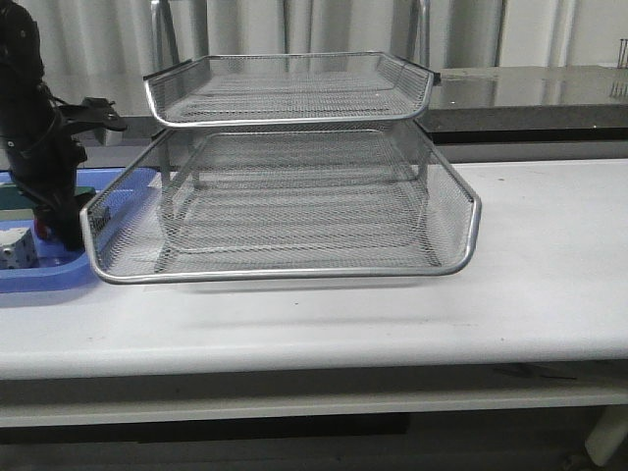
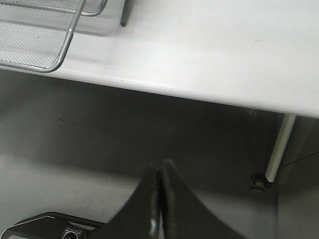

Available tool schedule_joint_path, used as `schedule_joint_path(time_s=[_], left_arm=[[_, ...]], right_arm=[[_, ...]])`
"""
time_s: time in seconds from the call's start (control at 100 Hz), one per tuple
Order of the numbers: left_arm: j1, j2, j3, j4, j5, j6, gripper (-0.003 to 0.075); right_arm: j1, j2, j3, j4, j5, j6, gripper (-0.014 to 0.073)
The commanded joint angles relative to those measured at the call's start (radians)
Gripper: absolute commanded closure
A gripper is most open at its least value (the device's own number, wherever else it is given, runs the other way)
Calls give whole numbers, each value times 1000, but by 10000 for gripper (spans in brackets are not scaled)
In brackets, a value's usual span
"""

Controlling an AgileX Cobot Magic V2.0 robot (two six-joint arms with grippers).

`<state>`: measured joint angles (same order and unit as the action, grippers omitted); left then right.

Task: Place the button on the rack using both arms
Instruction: 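Lift the red push button and carry it over the pulled-out tray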

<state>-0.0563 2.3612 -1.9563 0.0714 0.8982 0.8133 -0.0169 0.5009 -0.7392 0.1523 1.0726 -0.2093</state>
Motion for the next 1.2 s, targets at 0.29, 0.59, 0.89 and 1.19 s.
schedule_joint_path(time_s=[0.29, 0.59, 0.89, 1.19], left_arm=[[4, -49, -28, -26, -33, -4, 329], [4, -58, -30, -14, 16, -4, 644], [4, -119, -139, -2, 146, -32, 679], [4, -224, -255, 17, 319, -66, 679]], right_arm=[[0, 4, -32, 4, -61, 3, 664], [0, 4, -32, 4, -61, 3, 664], [0, 4, -32, 4, -61, 3, 664], [0, 4, -32, 4, -59, 3, 664]])
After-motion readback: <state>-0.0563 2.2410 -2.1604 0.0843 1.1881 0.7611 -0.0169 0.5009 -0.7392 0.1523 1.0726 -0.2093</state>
